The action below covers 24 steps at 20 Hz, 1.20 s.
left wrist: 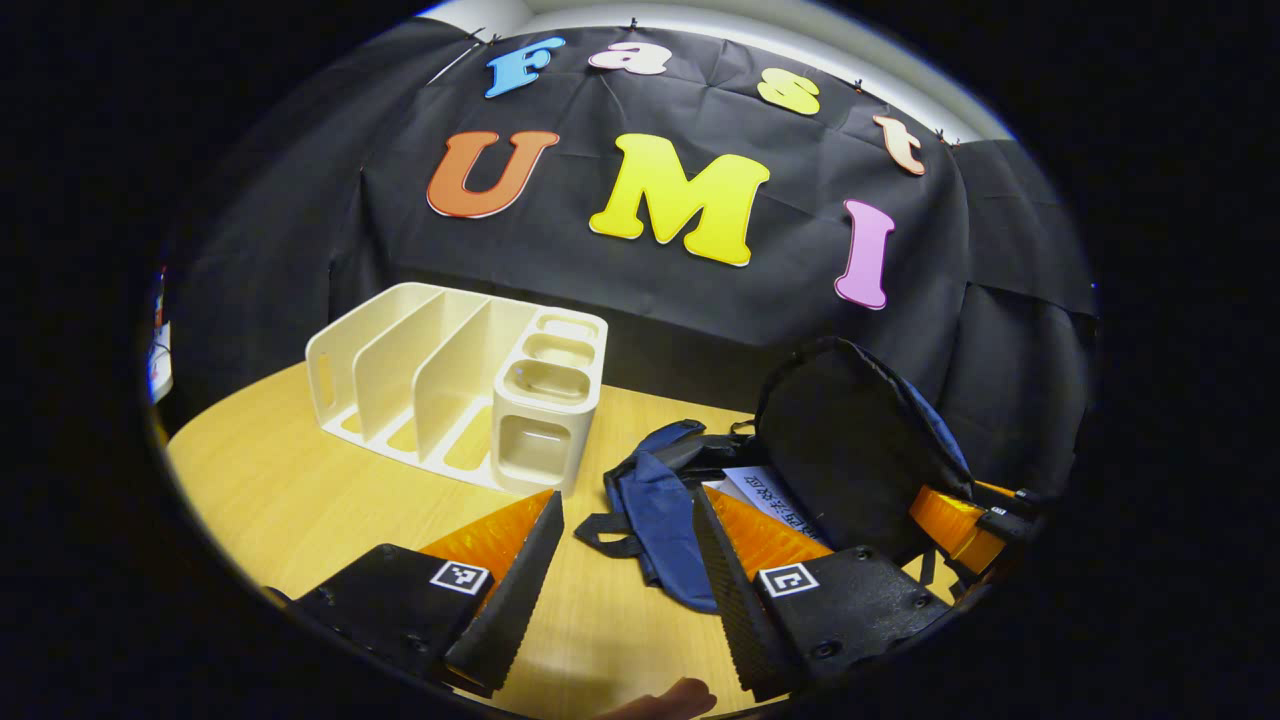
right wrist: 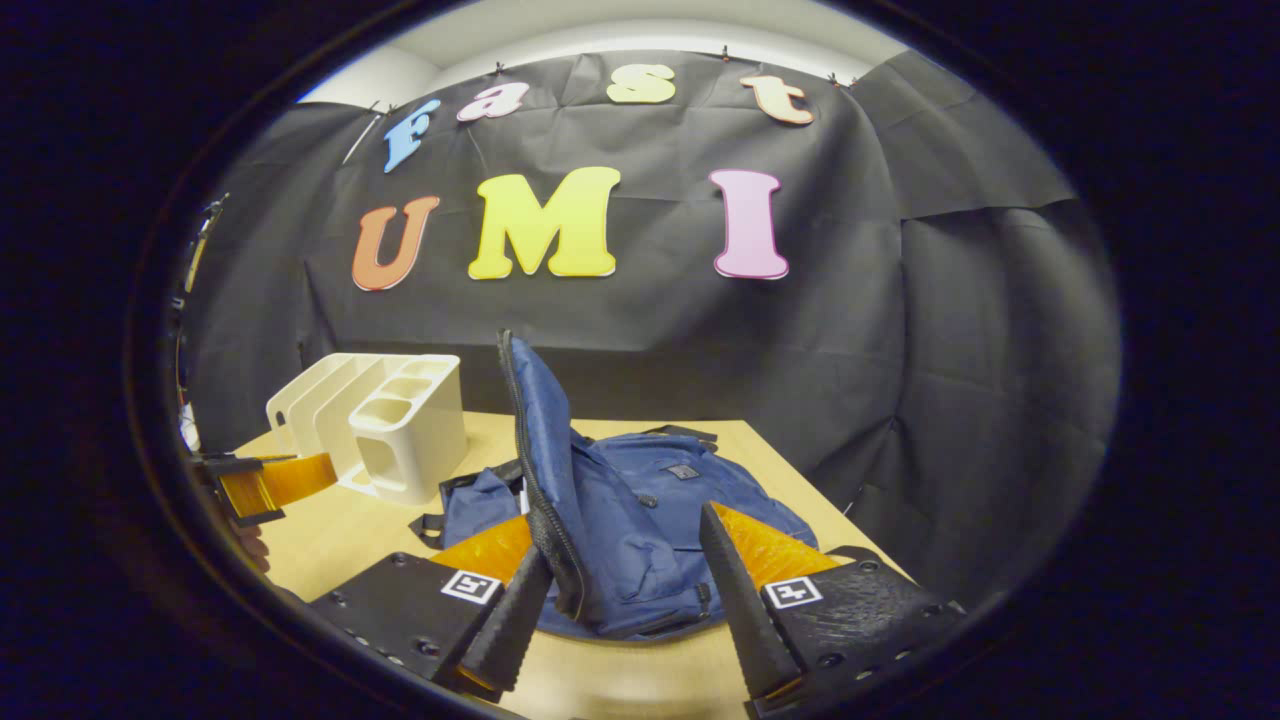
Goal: Open the schoolbag, grab two books from the bookshelf and put them into the schoolbag.
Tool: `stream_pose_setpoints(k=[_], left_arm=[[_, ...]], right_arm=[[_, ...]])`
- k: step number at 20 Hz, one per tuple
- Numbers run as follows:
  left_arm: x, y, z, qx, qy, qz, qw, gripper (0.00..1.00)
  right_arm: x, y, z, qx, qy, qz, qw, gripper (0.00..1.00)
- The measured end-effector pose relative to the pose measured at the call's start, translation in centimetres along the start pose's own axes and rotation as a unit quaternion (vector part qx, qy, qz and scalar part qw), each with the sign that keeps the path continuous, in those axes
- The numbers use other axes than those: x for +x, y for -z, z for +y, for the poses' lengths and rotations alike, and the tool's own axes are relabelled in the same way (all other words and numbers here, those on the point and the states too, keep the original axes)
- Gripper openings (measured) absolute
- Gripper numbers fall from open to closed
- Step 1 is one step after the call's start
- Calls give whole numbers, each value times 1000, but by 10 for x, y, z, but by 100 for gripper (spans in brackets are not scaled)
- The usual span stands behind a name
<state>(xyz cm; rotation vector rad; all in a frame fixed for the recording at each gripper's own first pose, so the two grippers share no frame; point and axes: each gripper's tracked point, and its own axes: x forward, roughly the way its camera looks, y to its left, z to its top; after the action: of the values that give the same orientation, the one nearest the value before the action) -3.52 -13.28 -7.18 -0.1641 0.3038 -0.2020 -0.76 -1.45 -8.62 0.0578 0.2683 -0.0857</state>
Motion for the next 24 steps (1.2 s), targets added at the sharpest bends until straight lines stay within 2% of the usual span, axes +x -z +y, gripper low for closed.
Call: stream_pose_setpoints(k=[2, 3, 5, 6, 7, 8, 9, 11, 12, 13, 14, 16, 18, 19, 20, 22, 24], left_arm=[[-14, -18, 19, 24, -20, -14, 999, 83], [-19, -22, 24, 36, -26, -20, 999, 83], [-31, -33, 28, 58, -28, -31, 997, 83], [-39, -39, 30, 70, -28, -39, 996, 83], [-45, -44, 33, 79, -29, -46, 995, 82], [-52, -51, 36, 91, -29, -56, 994, 82], [-59, -57, 36, 103, -28, -69, 992, 82], [-75, -69, 42, 116, -30, -89, 989, 82], [-82, -74, 43, 118, -27, -99, 988, 82], [-85, -78, 44, 119, -24, -109, 987, 82], [-89, -82, 47, 117, -24, -117, 986, 82], [-98, -88, 53, 114, -20, -124, 986, 82], [-103, -94, 68, 115, -29, -128, 985, 82], [-110, -103, 77, 111, -36, -136, 984, 83], [-116, -102, 80, 105, -37, -140, 984, 83], [-118, -98, 84, 87, -29, -135, 987, 83], [-119, -99, 91, 66, -18, -126, 990, 83]], right_arm=[[-2, 1, 1, -1, 2, 1, 1000, 91], [-4, 1, 1, 0, 3, 1, 1000, 86], [-11, -3, 5, -3, 4, -6, 1000, 99], [-15, -6, 4, -6, 7, -14, 1000, 94], [-19, -10, 4, -9, 10, -22, 1000, 96], [-24, -13, 5, -14, 8, -30, 999, 93], [-28, -16, 5, -14, 9, -36, 999, 99], [-35, -18, 3, -3, 15, -42, 999, 98], [-36, -17, 7, 5, 14, -42, 999, 99], [-38, -18, 11, 13, 9, -43, 999, 93], [-41, -21, 16, 19, 2, -41, 999, 92], [-50, -31, 20, 32, -2, -56, 998, 99], [-66, -48, 23, 33, 2, -87, 996, 96], [-73, -54, 25, 32, 5, -100, 994, 94], [-79, -58, 26, 27, 9, -107, 994, 98], [-92, -62, 24, 20, 20, -111, 993, 93], [-105, -65, 27, 13, 20, -115, 993, 95]])
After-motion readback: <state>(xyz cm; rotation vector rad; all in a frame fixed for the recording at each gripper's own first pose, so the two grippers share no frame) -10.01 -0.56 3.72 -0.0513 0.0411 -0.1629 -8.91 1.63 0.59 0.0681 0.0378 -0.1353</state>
